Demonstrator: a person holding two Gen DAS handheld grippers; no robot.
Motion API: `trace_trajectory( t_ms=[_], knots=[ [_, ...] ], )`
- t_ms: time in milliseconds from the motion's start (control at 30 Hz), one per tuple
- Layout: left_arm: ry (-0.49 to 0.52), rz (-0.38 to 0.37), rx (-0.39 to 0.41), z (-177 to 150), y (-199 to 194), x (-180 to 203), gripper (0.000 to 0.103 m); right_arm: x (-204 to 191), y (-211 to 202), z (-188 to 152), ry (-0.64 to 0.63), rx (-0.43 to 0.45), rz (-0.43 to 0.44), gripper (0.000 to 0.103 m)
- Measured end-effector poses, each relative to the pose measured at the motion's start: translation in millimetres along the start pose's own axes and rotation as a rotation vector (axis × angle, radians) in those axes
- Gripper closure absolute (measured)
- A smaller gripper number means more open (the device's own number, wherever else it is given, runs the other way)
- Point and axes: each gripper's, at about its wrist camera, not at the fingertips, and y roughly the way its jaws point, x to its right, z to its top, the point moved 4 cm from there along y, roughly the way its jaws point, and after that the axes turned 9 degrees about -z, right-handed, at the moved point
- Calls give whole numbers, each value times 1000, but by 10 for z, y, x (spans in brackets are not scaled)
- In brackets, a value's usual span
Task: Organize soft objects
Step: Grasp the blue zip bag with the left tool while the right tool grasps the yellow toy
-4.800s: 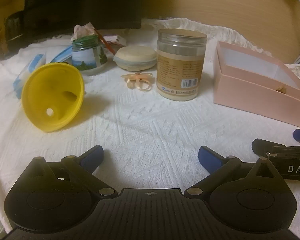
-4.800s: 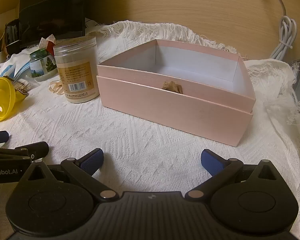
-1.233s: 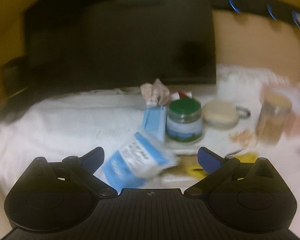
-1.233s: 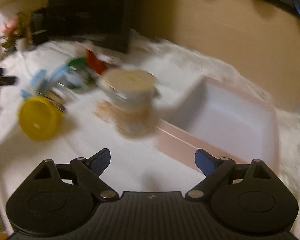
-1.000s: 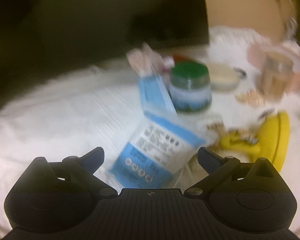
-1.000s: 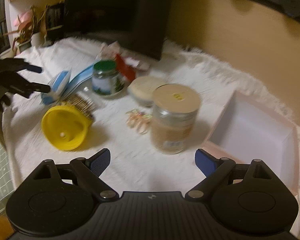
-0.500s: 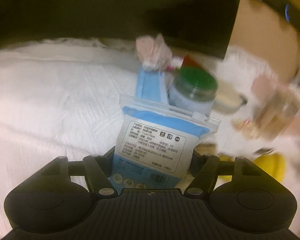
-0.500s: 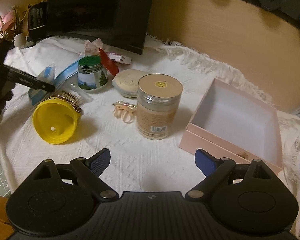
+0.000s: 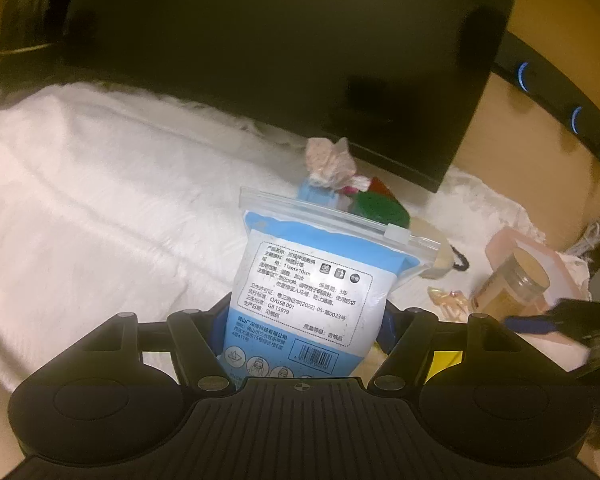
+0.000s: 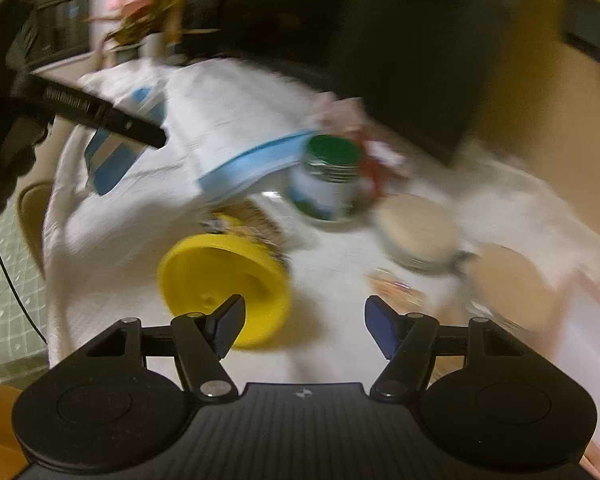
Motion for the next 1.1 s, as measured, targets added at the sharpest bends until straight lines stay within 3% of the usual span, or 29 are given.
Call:
trace_trajectory(
  t_ms=[33, 67, 100, 133, 167, 233, 267, 433, 600, 733, 933, 1100],
  knots=[
    [-13, 6, 0, -7, -12, -31, 31, -81, 99, 23, -18, -3, 4, 37],
    [-23, 17, -1, -7, 8, -50, 31, -156, 211, 43, -32, -13, 3, 45],
    [-28, 32, -2, 1, 16, -71, 31, -231, 329, 63, -44, -28, 0, 57],
    [-30, 43, -1, 25, 17, -88, 31, -295, 419, 84, -55, -48, -4, 80],
    [-32, 49, 1, 57, 22, -88, 31, -331, 462, 108, -55, -56, -25, 89],
    [-31, 45, 9, 153, 34, -52, 31, -310, 356, 222, -22, -13, -16, 97],
    [-26, 42, 12, 210, 47, -21, 31, -285, 260, 272, -6, 7, -2, 97],
    [12, 42, 16, 467, 277, 283, 31, -29, -308, 579, 5, 107, -97, 97],
    [66, -78, 16, 754, 580, 837, 31, 565, -845, 772, 53, 212, -254, 97],
    [153, -186, 23, 999, 777, 1468, 30, 1227, -1142, 735, 126, 241, -401, 97],
    [239, -380, -48, 912, 1180, 2555, 30, 2205, -1577, 458, 277, 234, -594, 97],
    [283, -489, -109, 703, 1672, 3431, 30, 2781, -1790, 260, 422, 210, -668, 97]
  ],
)
